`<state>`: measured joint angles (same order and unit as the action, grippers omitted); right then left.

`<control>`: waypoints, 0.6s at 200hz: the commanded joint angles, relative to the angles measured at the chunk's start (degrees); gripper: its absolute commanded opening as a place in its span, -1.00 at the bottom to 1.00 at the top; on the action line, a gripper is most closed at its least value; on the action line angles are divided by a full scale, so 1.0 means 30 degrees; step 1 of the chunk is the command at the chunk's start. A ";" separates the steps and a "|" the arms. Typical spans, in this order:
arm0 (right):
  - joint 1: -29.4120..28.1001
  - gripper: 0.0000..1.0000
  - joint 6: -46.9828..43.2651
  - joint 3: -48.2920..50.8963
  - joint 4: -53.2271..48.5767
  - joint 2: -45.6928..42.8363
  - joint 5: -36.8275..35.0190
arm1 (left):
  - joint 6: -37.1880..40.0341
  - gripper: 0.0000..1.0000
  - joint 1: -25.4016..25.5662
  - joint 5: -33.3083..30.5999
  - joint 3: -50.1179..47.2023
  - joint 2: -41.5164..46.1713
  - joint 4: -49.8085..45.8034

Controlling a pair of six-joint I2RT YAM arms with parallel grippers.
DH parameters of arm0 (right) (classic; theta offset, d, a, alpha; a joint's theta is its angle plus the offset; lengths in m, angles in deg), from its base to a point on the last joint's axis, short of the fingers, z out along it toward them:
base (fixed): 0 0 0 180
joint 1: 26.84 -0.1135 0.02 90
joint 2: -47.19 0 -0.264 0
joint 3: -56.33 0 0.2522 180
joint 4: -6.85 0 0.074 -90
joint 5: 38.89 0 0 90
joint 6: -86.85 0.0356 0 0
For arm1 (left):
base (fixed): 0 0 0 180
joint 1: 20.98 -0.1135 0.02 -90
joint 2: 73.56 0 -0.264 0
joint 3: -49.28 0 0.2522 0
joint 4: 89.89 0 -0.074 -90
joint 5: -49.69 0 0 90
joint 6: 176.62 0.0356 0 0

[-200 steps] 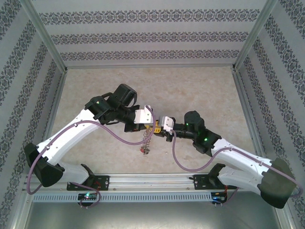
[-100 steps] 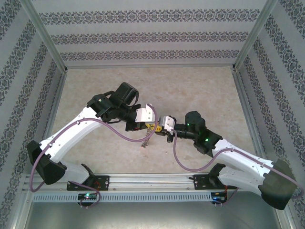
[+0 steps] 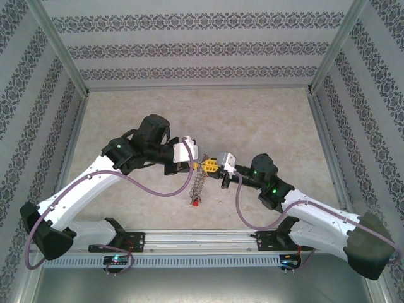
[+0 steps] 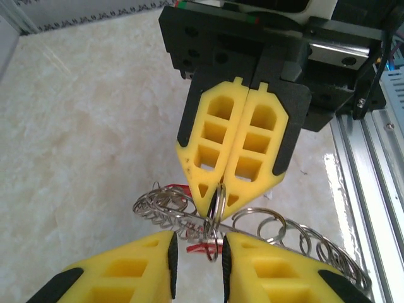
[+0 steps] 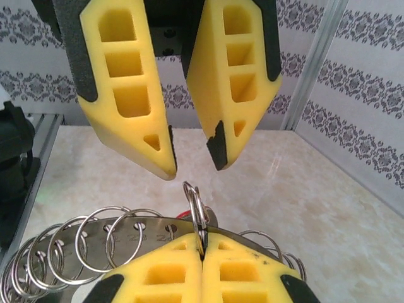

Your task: Put the keys on the keyring

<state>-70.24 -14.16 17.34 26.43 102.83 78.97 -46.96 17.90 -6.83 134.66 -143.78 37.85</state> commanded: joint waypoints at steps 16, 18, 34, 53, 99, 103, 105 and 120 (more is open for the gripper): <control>-0.0227 -1.00 0.0825 0.0201 0.3038 0.0007 0.0027 | -0.0899 -0.42 -0.0184 0.0997 -0.0351 -0.0055 0.1985; -0.0238 -1.00 0.0826 0.0192 0.3051 0.0023 0.0030 | -0.0896 -0.42 -0.0184 0.1007 -0.0384 -0.0053 0.2014; -0.0256 -1.00 0.0728 0.0237 0.3501 0.0018 0.0146 | -0.0744 -0.43 -0.0177 0.1000 -0.0485 -0.0087 0.2140; -0.0260 -1.00 0.0786 0.0269 0.3636 0.0129 0.0176 | -0.0810 -0.55 -0.0184 0.1547 -0.0648 0.0006 0.2096; -0.0290 -1.00 0.0914 0.0506 0.4362 0.0432 -0.0004 | -0.0770 -0.68 -0.0184 0.1914 -0.1255 0.0116 0.2180; -0.0279 -1.00 0.0922 0.0436 0.4315 0.0457 0.0001 | -0.0738 -0.69 -0.0184 0.1869 -0.1232 0.0155 0.2145; -0.0273 -1.00 0.0924 0.0441 0.4301 0.0473 0.0016 | -0.0739 -0.69 -0.0184 0.1876 -0.1212 0.0154 0.2119; -0.0276 -1.00 0.0918 0.0357 0.4297 0.0512 0.0144 | -0.0442 -0.70 -0.0184 0.1867 -0.1145 0.0220 0.1899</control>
<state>-70.46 -12.25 19.26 32.79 104.54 78.95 -48.99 17.90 -2.90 131.05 -143.95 43.32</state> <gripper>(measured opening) 0.040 0.157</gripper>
